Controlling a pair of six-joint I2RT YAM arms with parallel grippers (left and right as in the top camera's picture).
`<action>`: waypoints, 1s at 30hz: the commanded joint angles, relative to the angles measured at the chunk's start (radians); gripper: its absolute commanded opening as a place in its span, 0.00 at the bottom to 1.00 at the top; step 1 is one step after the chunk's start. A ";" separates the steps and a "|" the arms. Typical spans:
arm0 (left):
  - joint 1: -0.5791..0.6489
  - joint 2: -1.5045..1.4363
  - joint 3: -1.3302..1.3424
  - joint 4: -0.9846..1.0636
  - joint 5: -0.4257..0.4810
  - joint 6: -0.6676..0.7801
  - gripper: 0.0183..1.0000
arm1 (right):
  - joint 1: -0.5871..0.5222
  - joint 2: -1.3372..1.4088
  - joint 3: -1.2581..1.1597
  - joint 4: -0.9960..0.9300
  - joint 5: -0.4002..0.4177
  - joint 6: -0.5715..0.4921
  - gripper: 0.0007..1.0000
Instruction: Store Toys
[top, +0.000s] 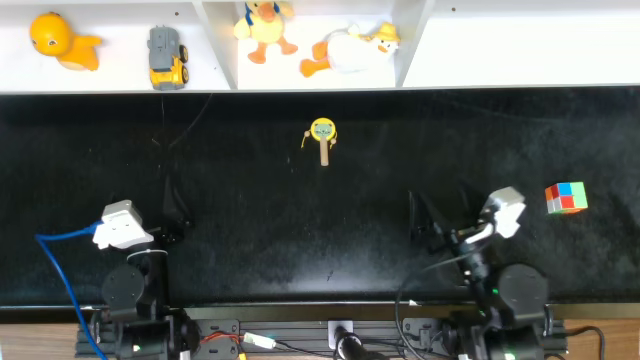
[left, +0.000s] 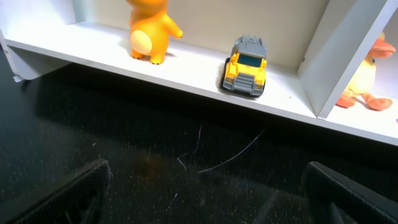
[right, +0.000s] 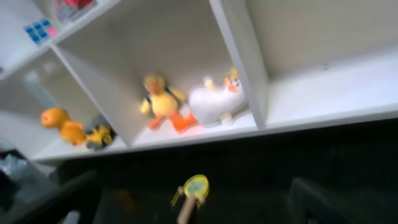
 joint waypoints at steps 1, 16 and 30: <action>0.008 -0.009 -0.001 -0.002 -0.008 -0.018 1.00 | 0.005 0.209 0.245 -0.096 -0.055 -0.113 1.00; 0.008 -0.009 -0.001 -0.002 -0.008 -0.018 1.00 | 0.233 1.030 1.102 -0.810 0.115 -0.275 1.00; 0.008 -0.009 -0.001 -0.002 -0.009 -0.018 1.00 | 0.436 1.393 1.153 -0.907 0.185 -0.071 1.00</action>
